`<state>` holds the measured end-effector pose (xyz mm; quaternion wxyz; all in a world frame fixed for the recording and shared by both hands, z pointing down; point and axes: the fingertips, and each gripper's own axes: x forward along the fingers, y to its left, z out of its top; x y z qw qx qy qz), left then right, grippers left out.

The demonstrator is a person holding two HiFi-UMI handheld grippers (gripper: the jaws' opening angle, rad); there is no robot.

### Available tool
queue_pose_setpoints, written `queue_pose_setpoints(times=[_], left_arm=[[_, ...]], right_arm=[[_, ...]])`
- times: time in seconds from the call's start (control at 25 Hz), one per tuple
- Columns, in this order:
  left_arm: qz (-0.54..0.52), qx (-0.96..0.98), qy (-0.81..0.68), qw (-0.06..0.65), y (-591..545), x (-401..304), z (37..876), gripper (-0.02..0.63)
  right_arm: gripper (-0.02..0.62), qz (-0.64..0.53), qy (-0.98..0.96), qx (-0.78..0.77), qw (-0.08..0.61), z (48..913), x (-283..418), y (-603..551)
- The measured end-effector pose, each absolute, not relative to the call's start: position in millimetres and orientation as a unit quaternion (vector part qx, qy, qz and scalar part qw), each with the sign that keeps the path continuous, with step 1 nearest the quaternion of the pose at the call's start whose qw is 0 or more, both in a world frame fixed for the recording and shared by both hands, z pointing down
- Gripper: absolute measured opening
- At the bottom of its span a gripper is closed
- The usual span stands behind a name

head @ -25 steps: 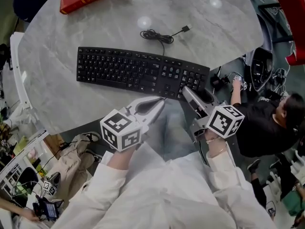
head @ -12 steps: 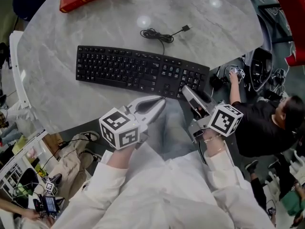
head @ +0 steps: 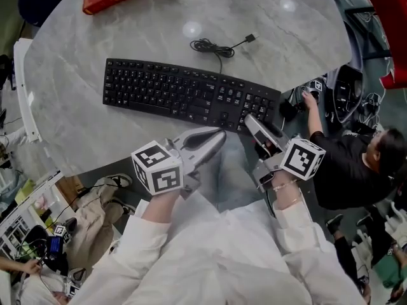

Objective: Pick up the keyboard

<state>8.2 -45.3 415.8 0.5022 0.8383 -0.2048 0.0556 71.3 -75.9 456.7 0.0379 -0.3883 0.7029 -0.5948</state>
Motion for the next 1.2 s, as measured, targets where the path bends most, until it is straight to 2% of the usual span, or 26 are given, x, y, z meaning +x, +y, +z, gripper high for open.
queue_pose_setpoints(times=[1.04, 1.12, 1.2], left_arm=[[0.063, 0.826, -0.214, 0.518, -29.1, -4.6, 407.4, 0.023], [0.064, 0.822, -0.218, 0.522, -28.9, -6.6, 409.3, 0.043], [0.068, 0.817, -0.221, 0.528, -27.2, -7.9, 413.1, 0.153]], right_arm=[[0.161, -0.568, 0.714, -0.407, 0.042, 413.5, 76.7, -78.7], [0.160, -0.567, 0.714, -0.407, 0.043, 411.2, 76.5, -79.0], [0.158, -0.567, 0.715, -0.407, 0.043, 410.9, 75.8, -79.1]])
